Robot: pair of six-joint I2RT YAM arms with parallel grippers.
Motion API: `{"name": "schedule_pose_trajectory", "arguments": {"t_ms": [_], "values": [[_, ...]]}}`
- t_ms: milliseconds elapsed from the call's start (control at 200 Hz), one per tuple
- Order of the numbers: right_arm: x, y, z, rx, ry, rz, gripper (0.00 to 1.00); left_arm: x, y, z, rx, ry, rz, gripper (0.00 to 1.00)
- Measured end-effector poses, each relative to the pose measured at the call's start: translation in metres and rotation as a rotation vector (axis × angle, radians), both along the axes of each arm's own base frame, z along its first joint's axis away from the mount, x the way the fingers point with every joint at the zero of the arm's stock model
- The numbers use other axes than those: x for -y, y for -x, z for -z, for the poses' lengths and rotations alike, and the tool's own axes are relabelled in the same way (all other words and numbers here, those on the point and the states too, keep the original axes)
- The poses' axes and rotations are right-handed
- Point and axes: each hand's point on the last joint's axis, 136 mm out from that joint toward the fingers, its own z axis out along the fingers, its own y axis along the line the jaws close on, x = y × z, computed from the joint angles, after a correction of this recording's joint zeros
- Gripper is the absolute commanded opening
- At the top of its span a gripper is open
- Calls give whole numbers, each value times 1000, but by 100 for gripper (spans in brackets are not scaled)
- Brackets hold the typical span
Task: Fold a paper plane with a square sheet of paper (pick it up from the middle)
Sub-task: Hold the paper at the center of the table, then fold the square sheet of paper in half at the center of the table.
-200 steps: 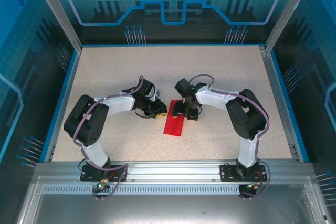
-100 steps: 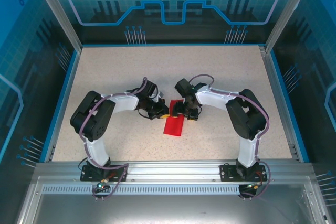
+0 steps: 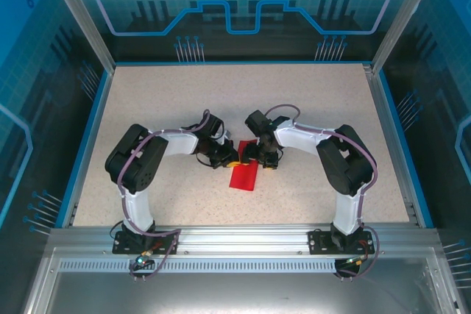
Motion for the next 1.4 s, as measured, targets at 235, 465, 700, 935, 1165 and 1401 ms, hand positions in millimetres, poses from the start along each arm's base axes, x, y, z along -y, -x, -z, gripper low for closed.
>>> {"name": "schedule_pose_trajectory", "arguments": {"t_ms": [235, 465, 700, 935, 1165, 1401], "values": [[-1, 0, 0, 0, -3, -4, 75, -1, 0, 1, 3, -7, 1, 0], [-2, -2, -10, 41, -60, -14, 78, -1, 0, 1, 7, -10, 3, 0], [16, -17, -53, 194, -288, 77, 34, -1, 0, 1, 10, -11, 7, 0], [-12, -9, -56, 203, -505, 38, 9, -1, 0, 2, 21, -13, 20, 0], [-23, -7, -37, 158, -564, 32, 8, -1, 0, 2, 22, -14, 22, 0], [-21, -1, -27, 142, -561, 34, 9, -1, 0, 2, 23, -15, 21, 0]]}}
